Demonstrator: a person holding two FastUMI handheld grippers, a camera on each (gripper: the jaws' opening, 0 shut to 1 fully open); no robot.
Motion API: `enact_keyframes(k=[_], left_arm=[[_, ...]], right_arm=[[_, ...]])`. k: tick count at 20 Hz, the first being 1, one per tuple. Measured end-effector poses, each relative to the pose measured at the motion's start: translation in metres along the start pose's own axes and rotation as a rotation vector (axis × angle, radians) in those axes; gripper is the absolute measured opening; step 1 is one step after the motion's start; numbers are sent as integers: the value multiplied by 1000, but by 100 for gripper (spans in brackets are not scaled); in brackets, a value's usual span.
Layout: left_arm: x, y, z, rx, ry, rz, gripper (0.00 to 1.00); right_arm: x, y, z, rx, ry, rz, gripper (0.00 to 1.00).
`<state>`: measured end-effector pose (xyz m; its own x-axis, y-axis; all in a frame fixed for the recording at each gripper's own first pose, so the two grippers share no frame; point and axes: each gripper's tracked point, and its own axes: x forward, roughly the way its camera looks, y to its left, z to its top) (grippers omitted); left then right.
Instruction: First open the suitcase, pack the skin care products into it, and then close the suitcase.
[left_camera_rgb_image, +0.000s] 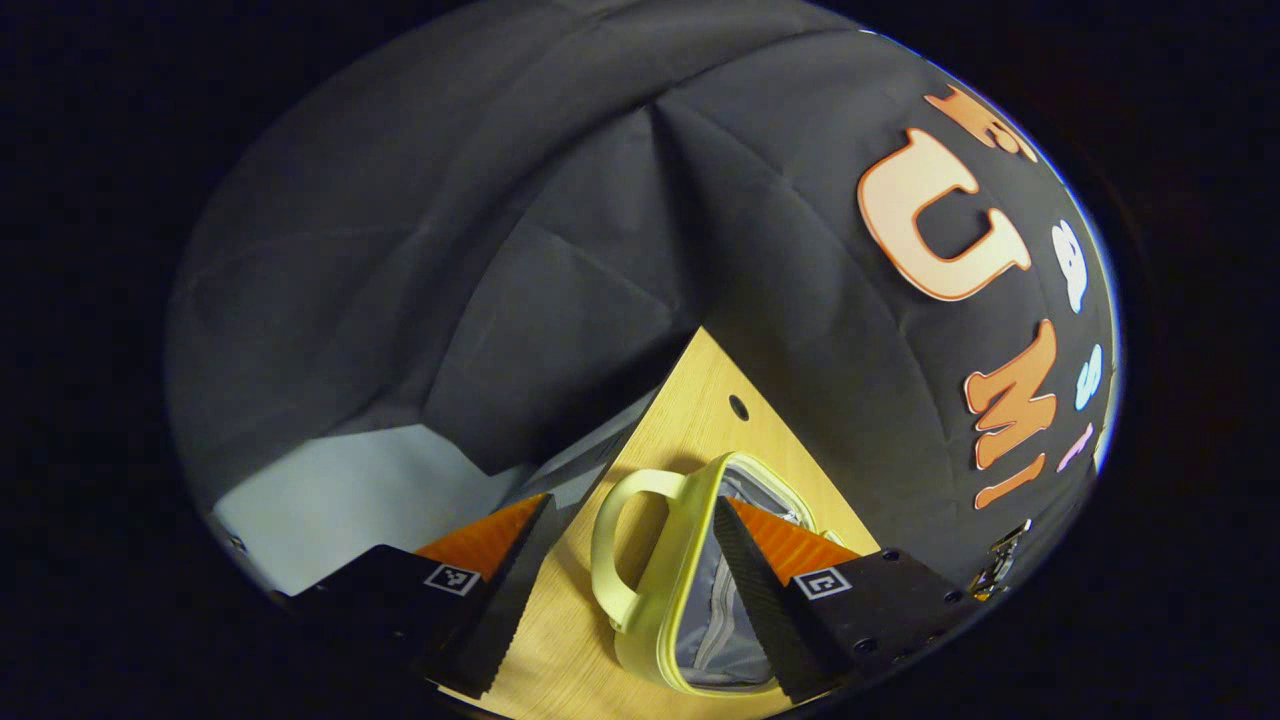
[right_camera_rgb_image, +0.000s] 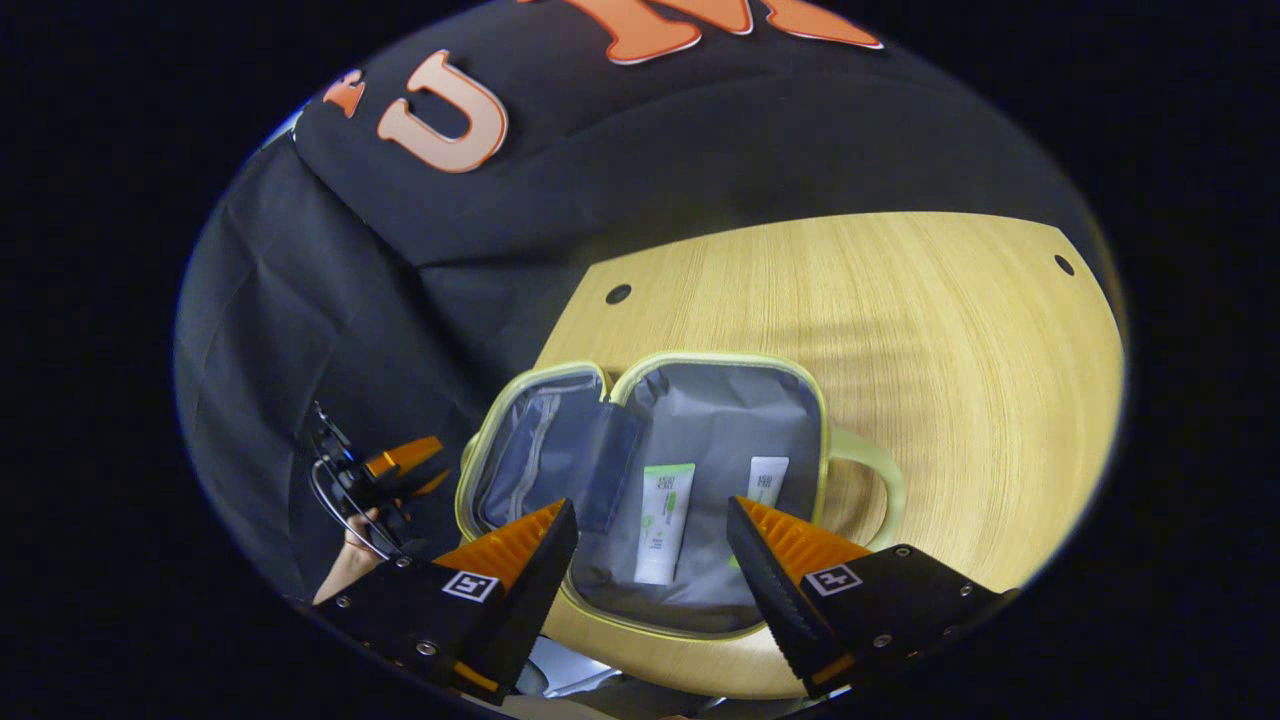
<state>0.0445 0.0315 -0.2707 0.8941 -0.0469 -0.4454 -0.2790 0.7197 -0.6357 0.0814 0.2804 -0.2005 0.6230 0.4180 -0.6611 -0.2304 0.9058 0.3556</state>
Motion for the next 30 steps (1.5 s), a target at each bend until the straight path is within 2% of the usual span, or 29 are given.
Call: enact_keyframes(k=[6, 7, 9, 10, 12, 13, 14, 18, 22, 24, 26, 27, 30], left_arm=[[40, 2, -27, -55, 110, 1, 97], [39, 2, -29, -51, 120, 14, 94], [47, 5, -32, -41, 128, 53, 64], [49, 13, -31, -32, 125, 109, 49], [45, 11, -35, -17, 135, 131, 19], [28, 4, -29, 9, 137, 123, 16], [32, -3, -27, 53, 133, 123, 12], [5, -45, 0, 253, 94, 162, 11], [-25, -122, 27, 370, 40, 167, 11], [-42, -167, 26, 436, 24, 172, 11], [-54, -222, 20, 513, -11, 143, 11], [-62, -243, 13, 558, -24, 135, 9], [-68, -307, -14, 659, -35, 116, 11]], right_arm=[[-51, -39, 52, 36, -239, -115, 95], [-60, -45, 59, 54, -267, -129, 95], [-75, -57, 70, 99, -316, -146, 95], [-83, -64, 75, 118, -336, -154, 95], [-100, -91, 89, 122, -396, -225, 95], [-112, -109, 97, 101, -433, -282, 95], [-122, -121, 105, 82, -463, -326, 95], [-169, -152, 132, 6, -569, -467, 95], [-186, -165, 142, -51, -614, -533, 95], [-188, -168, 143, -82, -619, -542, 95], [-189, -172, 140, -115, -613, -544, 95], [-191, -175, 140, -130, -611, -540, 95], [-197, -182, 137, -133, -611, -508, 96]])
